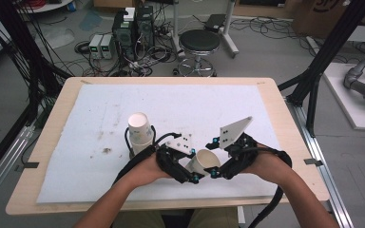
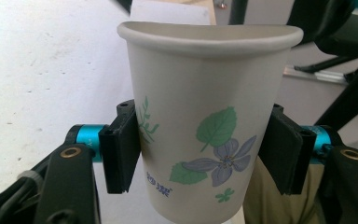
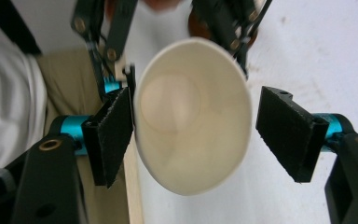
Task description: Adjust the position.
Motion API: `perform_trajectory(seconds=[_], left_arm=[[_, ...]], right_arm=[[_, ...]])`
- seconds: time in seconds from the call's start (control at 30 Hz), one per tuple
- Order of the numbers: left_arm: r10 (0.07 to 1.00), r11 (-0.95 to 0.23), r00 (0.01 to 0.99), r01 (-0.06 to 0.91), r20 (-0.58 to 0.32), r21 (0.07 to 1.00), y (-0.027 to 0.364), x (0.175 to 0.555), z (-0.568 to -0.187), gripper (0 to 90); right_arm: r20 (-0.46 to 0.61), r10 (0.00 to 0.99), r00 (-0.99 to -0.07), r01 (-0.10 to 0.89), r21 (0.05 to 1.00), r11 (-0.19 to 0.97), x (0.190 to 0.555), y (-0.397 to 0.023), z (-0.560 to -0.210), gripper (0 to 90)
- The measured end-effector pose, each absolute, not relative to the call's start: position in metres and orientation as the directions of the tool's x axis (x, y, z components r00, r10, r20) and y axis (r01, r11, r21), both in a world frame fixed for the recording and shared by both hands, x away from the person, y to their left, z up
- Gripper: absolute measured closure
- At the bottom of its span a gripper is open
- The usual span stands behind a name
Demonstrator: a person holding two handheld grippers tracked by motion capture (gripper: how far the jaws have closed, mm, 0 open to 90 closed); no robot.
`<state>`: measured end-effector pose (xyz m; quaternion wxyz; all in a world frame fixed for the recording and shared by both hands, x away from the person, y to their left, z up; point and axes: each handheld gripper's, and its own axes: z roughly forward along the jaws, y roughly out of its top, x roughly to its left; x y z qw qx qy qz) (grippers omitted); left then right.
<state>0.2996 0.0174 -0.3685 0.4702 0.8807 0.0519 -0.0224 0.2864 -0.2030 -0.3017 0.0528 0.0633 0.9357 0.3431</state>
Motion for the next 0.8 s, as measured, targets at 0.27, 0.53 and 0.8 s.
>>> perform_trajectory(seconds=[0.27, 0.53, 0.8], left_arm=[[0.132, -0.471, 0.984, 0.168, -0.12, 0.866, 0.027, 0.299, -0.384, 32.6], [0.214, -0.351, 0.971, 0.179, -0.107, 0.919, 0.036, 0.301, -0.39, 32.0], [0.314, -0.246, 0.947, 0.149, -0.067, 0.958, 0.045, 0.304, -0.392, 31.8]], right_arm=[[-0.015, 0.272, -0.962, 0.155, 0.793, 0.59, 0.286, -0.23, -0.303, 23.1], [-0.01, 0.386, -0.922, 0.195, 0.851, 0.488, 0.278, -0.262, -0.32, 22.1], [0.011, 0.525, -0.851, 0.237, 0.9, 0.367, 0.272, -0.298, -0.345, 21.2]])
